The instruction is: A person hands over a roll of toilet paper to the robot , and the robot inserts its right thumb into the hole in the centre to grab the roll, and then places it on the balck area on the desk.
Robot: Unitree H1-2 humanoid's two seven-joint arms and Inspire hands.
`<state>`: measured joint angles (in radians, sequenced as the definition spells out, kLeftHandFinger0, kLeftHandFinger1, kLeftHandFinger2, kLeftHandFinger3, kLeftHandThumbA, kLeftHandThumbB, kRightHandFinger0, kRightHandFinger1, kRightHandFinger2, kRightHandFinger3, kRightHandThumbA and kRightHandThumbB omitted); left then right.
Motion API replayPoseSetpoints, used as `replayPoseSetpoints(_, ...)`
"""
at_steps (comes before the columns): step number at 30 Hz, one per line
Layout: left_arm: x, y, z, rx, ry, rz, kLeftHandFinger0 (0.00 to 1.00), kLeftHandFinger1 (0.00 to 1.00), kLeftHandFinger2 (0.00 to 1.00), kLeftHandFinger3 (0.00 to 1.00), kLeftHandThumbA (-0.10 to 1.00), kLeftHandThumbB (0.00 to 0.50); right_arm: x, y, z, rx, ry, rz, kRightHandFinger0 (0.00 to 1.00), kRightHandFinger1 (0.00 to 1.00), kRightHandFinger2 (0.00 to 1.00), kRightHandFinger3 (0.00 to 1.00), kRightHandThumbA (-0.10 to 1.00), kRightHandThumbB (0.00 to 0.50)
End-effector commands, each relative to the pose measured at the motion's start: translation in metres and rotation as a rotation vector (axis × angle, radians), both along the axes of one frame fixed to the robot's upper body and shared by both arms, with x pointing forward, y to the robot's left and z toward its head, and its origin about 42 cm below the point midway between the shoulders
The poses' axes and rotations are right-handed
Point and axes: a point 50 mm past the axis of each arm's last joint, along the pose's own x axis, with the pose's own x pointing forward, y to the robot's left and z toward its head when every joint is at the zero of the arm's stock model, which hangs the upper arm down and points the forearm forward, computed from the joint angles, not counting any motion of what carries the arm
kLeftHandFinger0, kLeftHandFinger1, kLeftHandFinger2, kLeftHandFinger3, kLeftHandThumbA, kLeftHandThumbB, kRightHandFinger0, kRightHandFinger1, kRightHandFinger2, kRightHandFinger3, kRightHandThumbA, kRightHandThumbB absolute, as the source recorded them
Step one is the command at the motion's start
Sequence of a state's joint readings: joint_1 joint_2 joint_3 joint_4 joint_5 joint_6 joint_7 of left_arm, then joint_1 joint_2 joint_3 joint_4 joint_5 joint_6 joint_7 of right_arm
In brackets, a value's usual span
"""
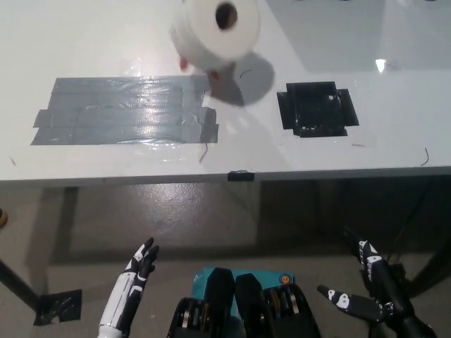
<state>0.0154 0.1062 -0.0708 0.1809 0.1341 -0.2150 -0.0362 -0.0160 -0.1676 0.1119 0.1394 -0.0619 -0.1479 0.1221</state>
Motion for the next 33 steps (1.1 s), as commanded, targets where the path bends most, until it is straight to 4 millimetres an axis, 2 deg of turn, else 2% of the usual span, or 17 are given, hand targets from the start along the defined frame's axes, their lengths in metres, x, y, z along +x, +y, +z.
replayPoseSetpoints(1,0.003,0.001,0.007,0.001,-0.059,-0.001,1.0,1.0,1.0,1.0,1.0,0.075,0.005,0.002,0.01,0.004,-0.08,0.011,1.0,1.0,1.0,1.0,0.85,0.222)
replayPoseSetpoints(3,0.003,0.002,0.007,0.002,-0.058,0.001,1.0,1.0,1.0,1.0,1.0,0.069,0.006,0.003,0.017,0.019,-0.13,-0.005,1.0,1.0,1.0,1.0,0.78,0.201)
replayPoseSetpoints(4,0.003,0.002,0.007,0.001,-0.055,0.003,1.0,1.0,1.0,1.0,1.0,0.069,0.009,0.004,0.025,0.03,-0.174,-0.019,1.0,1.0,1.0,1.0,0.76,0.206)
replayPoseSetpoints(8,0.004,0.004,0.008,0.006,-0.053,0.006,1.0,1.0,1.0,1.0,0.99,0.073,0.022,-0.003,0.085,-0.019,-0.334,-0.068,1.0,1.0,1.0,1.0,0.77,0.286)
replayPoseSetpoints(10,0.004,0.004,0.008,0.009,-0.053,0.006,1.0,1.0,1.0,1.0,0.99,0.068,0.025,-0.006,0.106,-0.015,-0.386,-0.068,1.0,1.0,1.0,1.0,0.72,0.276)
replayPoseSetpoints(11,0.004,0.004,0.007,0.011,-0.054,0.006,1.0,1.0,1.0,1.0,0.99,0.066,0.03,-0.009,0.129,-0.014,-0.454,-0.065,1.0,1.0,1.0,1.0,0.67,0.248)
replayPoseSetpoints(14,0.003,0.005,0.006,0.015,-0.055,0.009,1.0,1.0,1.0,1.0,0.99,0.058,0.041,-0.01,0.16,-0.022,-0.532,-0.06,1.0,1.0,1.0,1.0,0.63,0.243)
replayPoseSetpoints(15,0.003,0.005,0.006,0.017,-0.055,0.007,1.0,1.0,1.0,1.0,0.99,0.052,0.052,-0.011,0.18,-0.045,-0.568,-0.053,1.0,1.0,1.0,1.0,0.65,0.244)
replayPoseSetpoints(16,0.003,0.004,0.006,0.018,-0.056,0.006,1.0,1.0,1.0,1.0,0.99,0.051,0.056,-0.012,0.186,-0.055,-0.578,-0.047,1.0,1.0,1.0,1.0,0.65,0.243)
replayPoseSetpoints(17,0.003,0.004,0.006,0.014,-0.052,0.006,1.0,1.0,1.0,1.0,0.99,0.058,0.068,-0.011,0.202,-0.077,-0.588,-0.023,1.0,1.0,1.0,1.0,0.7,0.272)
replayPoseSetpoints(22,0.002,0.004,0.007,0.009,-0.052,0.007,1.0,1.0,1.0,1.0,0.95,0.055,0.1,-0.001,0.24,-0.139,-0.59,0.042,1.0,1.0,1.0,1.0,0.7,0.289)
replayPoseSetpoints(23,0.002,0.004,0.007,0.011,-0.052,0.006,1.0,1.0,1.0,1.0,0.95,0.056,0.107,0.001,0.246,-0.17,-0.585,0.052,1.0,1.0,1.0,1.0,0.75,0.295)
replayPoseSetpoints(25,0.003,0.004,0.008,0.014,-0.052,0.008,1.0,1.0,1.0,1.0,0.94,0.054,0.124,0.005,0.263,-0.246,-0.572,0.076,1.0,1.0,1.0,1.0,0.83,0.323)
replayPoseSetpoints(26,0.003,0.004,0.009,0.013,-0.053,0.008,1.0,1.0,1.0,1.0,0.93,0.048,0.136,0.009,0.276,-0.289,-0.56,0.099,1.0,1.0,1.0,1.0,0.86,0.363)
replayPoseSetpoints(28,0.003,0.004,0.009,0.009,-0.046,0.009,1.0,1.0,1.0,1.0,0.92,0.068,0.154,0.017,0.291,-0.315,-0.548,0.135,1.0,1.0,1.0,1.0,0.83,0.365)
replayPoseSetpoints(31,0.003,0.003,0.01,0.008,-0.052,0.0,1.0,1.0,1.0,1.0,0.9,0.069,0.175,0.025,0.307,-0.367,-0.514,0.16,1.0,1.0,1.0,1.0,0.79,0.369)
replayPoseSetpoints(33,0.002,0.003,0.01,0.014,-0.045,0.0,1.0,1.0,1.0,1.0,0.91,0.087,0.188,0.031,0.317,-0.393,-0.491,0.185,1.0,1.0,1.0,1.0,0.73,0.352)
